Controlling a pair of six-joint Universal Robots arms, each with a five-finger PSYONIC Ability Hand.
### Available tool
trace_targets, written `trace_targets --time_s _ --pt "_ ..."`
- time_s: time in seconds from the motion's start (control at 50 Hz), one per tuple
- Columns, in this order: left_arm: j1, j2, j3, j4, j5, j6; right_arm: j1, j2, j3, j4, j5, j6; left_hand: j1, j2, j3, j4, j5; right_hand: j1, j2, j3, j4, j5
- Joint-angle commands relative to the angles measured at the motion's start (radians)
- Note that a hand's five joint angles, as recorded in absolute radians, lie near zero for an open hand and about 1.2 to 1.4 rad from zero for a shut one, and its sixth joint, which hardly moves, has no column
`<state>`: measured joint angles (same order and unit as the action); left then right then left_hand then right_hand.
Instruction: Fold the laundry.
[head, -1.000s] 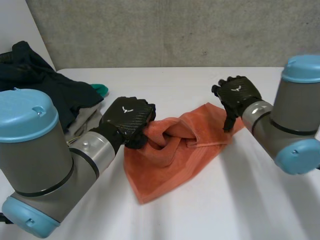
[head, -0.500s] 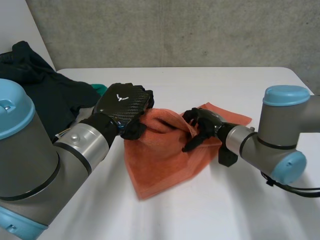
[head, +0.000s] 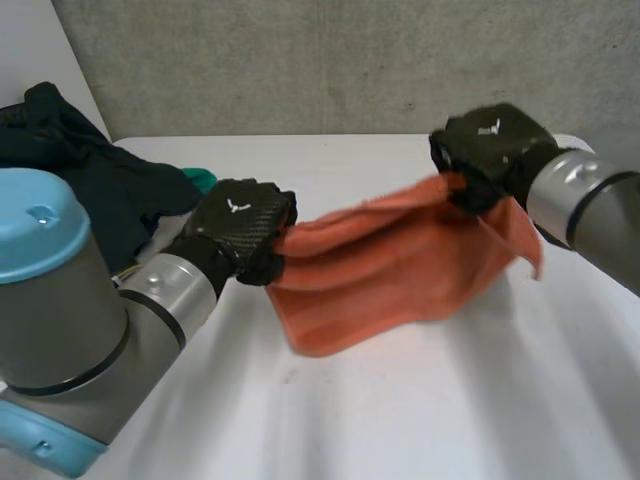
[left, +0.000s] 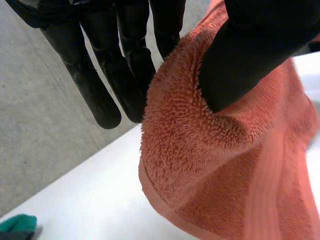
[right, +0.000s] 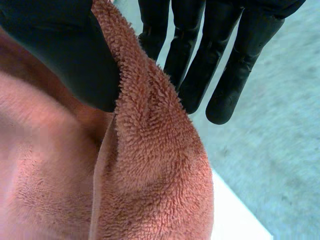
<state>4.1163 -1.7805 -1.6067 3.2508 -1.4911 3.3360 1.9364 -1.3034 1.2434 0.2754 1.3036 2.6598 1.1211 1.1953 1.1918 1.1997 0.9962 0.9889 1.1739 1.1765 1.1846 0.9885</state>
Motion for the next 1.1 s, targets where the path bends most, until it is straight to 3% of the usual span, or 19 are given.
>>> trace_targets --time_s 0.02,0.24,0.28,0.34,0.4,0.48,0.54,0.58,0.64,0.78,0.88,1.02,1.1 --pt "-0.001 -0.152 0.070 0.004 -0.001 0.000 0.012 0.044 0.015 0.226 0.026 -0.144 0.275 0.201 0.204 0.197 0.226 0.407 0.222 0.220 0.212 0.233" --pt "0.010 -0.255 0.160 0.003 -0.009 0.002 -0.027 0.185 0.018 0.110 0.019 -0.040 0.275 0.201 0.204 0.197 0.226 0.407 0.222 0.220 0.212 0.233" --pt "0.010 -0.270 0.169 0.004 -0.003 0.002 -0.045 0.242 0.010 0.102 0.016 -0.040 0.275 0.201 0.204 0.197 0.226 0.175 -0.010 -0.012 -0.021 0.001" --pt "0.010 -0.327 0.217 0.012 -0.003 0.005 -0.050 0.302 -0.015 0.096 0.025 -0.050 0.275 0.201 0.204 0.197 0.226 0.407 0.222 0.219 0.211 0.232" --pt "0.012 -0.372 0.289 0.027 -0.004 0.011 -0.051 0.352 -0.120 0.042 0.033 -0.035 0.275 0.201 0.204 0.197 0.226 0.407 0.222 0.220 0.212 0.233" --pt "0.024 -0.401 0.476 0.108 -0.018 0.075 -0.048 0.337 -0.258 -0.102 0.069 -0.034 0.275 0.201 0.204 0.197 0.226 0.407 0.222 0.220 0.212 0.233" --pt "0.053 -0.370 0.591 0.225 -0.060 0.146 -0.043 0.256 -0.309 -0.318 0.105 -0.038 0.275 0.201 0.204 0.197 0.226 0.407 0.222 0.220 0.212 0.233" --pt "0.062 -0.317 0.632 0.335 -0.075 0.180 -0.047 0.178 -0.299 -0.504 0.106 -0.032 0.275 0.201 0.204 0.197 0.226 0.407 0.222 0.220 0.212 0.233" --pt "0.061 -0.223 0.636 0.455 -0.074 0.186 -0.043 0.116 -0.286 -0.629 0.109 -0.027 0.275 0.201 0.204 0.197 0.226 0.407 0.222 0.220 0.212 0.233" --pt "0.055 -0.106 0.506 0.457 -0.072 0.188 -0.053 0.055 -0.279 -0.492 0.031 -0.024 0.275 0.201 0.204 0.197 0.226 0.407 0.222 0.220 0.212 0.233" --pt "0.044 -0.014 0.267 0.377 -0.083 0.195 -0.056 0.052 -0.193 -0.337 0.000 -0.034 0.275 0.201 0.204 0.197 0.226 0.407 0.222 0.220 0.212 0.233" --pt "0.035 -0.019 0.002 0.326 -0.110 0.192 -0.066 0.061 0.017 -0.278 -0.012 -0.046 0.275 0.201 0.204 0.197 0.226 0.407 0.222 0.220 0.212 0.233" --pt "-0.002 -0.106 -0.085 0.326 -0.135 0.194 -0.093 0.082 0.168 -0.280 -0.013 -0.046 0.275 0.201 0.204 0.197 0.226 0.407 0.222 0.220 0.212 0.233"
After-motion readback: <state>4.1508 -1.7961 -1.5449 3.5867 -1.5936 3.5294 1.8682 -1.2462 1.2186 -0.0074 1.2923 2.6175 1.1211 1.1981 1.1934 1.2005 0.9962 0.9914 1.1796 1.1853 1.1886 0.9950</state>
